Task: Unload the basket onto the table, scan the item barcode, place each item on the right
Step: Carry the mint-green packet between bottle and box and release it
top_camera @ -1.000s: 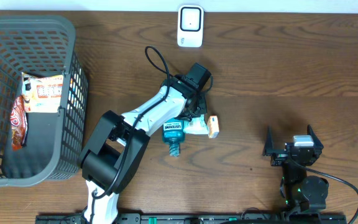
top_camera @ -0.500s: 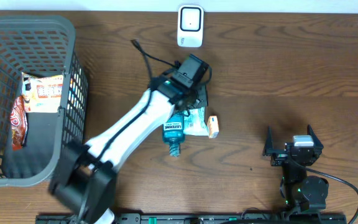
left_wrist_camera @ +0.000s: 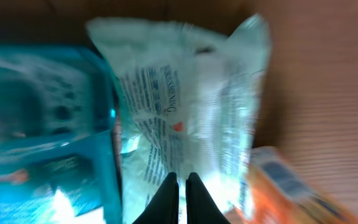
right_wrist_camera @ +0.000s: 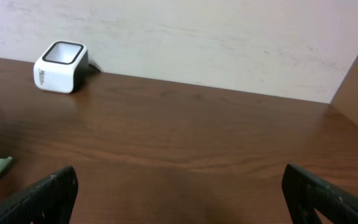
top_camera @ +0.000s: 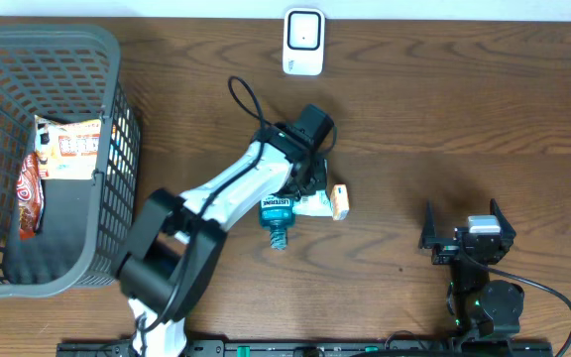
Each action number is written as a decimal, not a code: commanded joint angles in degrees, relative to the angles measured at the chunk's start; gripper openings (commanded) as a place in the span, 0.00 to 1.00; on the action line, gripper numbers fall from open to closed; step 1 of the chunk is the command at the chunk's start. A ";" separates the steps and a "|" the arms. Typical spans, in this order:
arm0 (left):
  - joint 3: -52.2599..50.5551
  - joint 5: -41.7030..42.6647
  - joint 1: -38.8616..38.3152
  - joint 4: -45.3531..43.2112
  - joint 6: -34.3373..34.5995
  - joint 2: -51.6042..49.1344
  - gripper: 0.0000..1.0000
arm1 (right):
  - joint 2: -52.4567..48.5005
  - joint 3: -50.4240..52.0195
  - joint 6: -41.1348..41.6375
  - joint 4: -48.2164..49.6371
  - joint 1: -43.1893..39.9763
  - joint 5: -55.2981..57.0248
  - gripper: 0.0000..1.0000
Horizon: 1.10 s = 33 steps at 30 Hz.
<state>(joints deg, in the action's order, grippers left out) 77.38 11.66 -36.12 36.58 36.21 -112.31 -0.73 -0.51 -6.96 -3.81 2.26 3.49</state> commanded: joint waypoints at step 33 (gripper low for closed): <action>3.45 -4.61 -3.98 3.37 3.06 -5.64 0.08 | 0.09 0.20 -0.59 -0.04 -0.46 0.46 0.99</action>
<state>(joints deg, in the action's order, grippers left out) 81.87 7.35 -39.09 38.68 36.67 -115.33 -0.73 -0.51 -6.96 -3.81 2.26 3.49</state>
